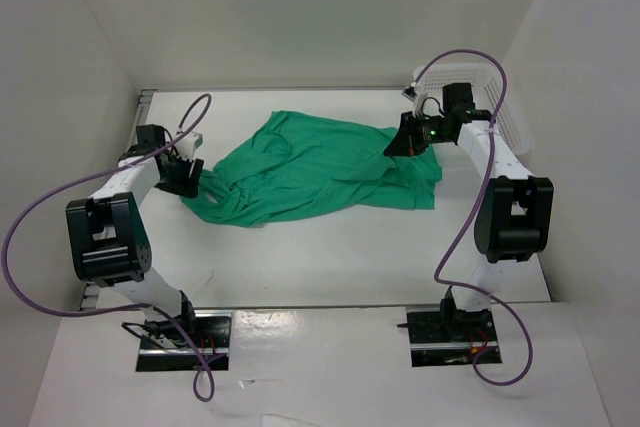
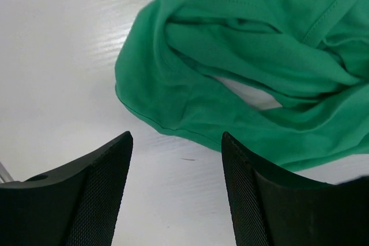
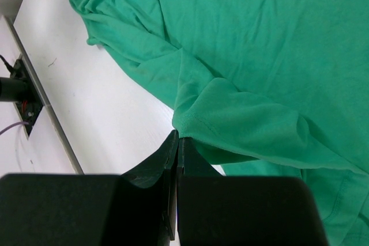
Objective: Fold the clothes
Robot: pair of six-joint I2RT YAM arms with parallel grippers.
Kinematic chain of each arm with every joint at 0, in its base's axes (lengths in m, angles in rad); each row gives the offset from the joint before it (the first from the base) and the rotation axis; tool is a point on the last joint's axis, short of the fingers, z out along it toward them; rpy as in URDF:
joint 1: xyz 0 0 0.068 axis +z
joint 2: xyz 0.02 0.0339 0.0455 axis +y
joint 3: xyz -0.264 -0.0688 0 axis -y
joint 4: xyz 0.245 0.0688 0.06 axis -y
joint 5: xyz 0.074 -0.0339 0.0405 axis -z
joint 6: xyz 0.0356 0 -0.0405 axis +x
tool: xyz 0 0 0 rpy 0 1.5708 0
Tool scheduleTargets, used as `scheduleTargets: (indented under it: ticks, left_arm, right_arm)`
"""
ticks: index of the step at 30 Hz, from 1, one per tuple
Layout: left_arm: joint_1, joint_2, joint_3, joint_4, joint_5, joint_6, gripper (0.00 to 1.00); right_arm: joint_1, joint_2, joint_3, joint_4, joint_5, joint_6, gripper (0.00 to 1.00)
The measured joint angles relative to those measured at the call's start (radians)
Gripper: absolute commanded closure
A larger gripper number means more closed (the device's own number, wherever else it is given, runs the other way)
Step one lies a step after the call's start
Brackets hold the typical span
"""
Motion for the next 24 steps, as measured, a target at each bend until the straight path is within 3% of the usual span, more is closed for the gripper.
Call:
scheduleTargets:
  ticks: [9, 24]
  left_arm:
    - [0.017, -0.007, -0.078, 0.032, 0.037, 0.023, 0.33]
    - [0.016, 0.084, -0.071, 0.087, 0.080, 0.077, 0.37]
  right_arm:
    - [0.000, 0.000, 0.000, 0.000, -0.006, -0.004, 0.98]
    - [0.000, 0.000, 0.000, -0.001, -0.019, -0.015, 0.98]
